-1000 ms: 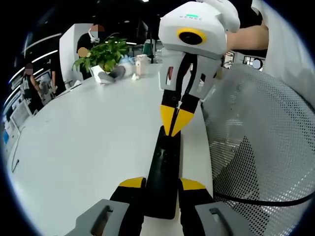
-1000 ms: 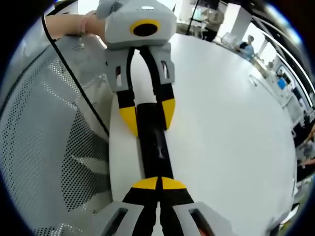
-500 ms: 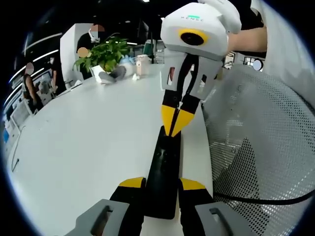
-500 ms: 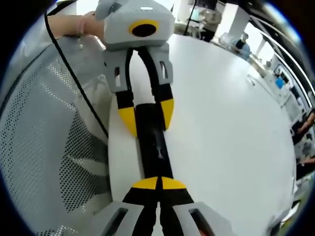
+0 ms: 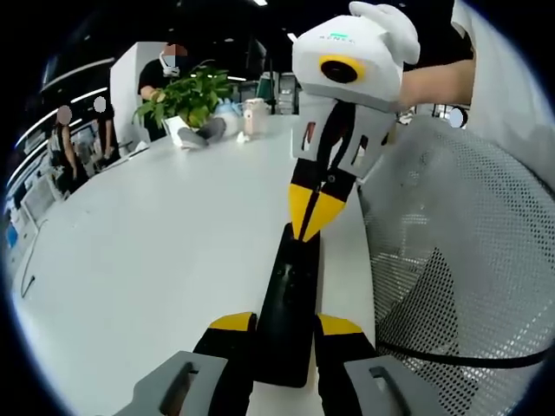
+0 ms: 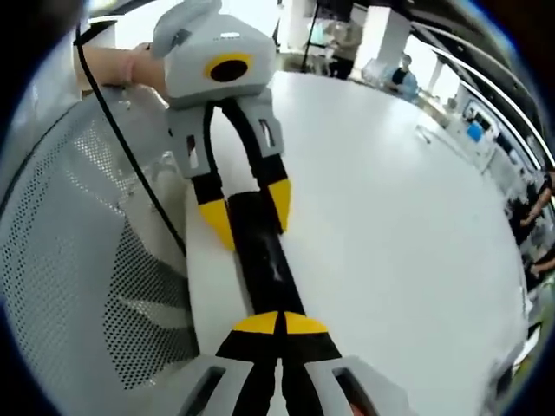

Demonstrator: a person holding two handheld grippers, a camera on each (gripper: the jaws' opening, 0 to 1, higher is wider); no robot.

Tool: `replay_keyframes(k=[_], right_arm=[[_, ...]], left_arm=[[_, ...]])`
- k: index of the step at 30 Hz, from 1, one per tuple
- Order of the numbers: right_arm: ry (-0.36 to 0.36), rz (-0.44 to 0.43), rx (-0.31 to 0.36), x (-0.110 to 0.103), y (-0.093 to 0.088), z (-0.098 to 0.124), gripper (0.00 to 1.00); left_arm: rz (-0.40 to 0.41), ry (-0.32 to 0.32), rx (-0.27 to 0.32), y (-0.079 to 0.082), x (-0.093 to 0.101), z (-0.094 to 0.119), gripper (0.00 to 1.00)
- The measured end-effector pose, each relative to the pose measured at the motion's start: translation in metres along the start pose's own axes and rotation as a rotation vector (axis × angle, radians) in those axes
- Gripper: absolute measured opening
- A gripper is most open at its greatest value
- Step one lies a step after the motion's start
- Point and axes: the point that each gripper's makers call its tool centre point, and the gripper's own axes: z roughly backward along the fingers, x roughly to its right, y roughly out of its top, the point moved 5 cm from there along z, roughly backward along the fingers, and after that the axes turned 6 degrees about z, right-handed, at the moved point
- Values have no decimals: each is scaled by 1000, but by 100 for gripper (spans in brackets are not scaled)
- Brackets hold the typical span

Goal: Press the specified remote control buttons in sequence, fully releasing each button before pressing the next.

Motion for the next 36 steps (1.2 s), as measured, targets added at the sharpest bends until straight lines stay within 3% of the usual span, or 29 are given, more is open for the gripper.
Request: replay_keyframes(k=[5, 16, 22, 25, 30, 36], right_arm=[[8, 16, 31, -1, 7, -3, 0], [53, 31, -37, 1, 12, -8, 0], [14, 130, -90, -4, 13, -9, 0], [-5, 120, -86, -4, 12, -9, 0], [-17, 19, -36, -2, 10, -6, 0], [-14, 26, -1, -7, 17, -6, 0]], left_arm=[[3, 4, 0, 0, 0, 0, 26], [2, 5, 0, 0, 0, 0, 26], [-1, 3, -2, 0, 0, 0, 26], [-2, 2, -2, 0, 0, -1, 26], [1, 4, 1, 0, 1, 0, 26], [4, 6, 5, 0, 1, 0, 26]])
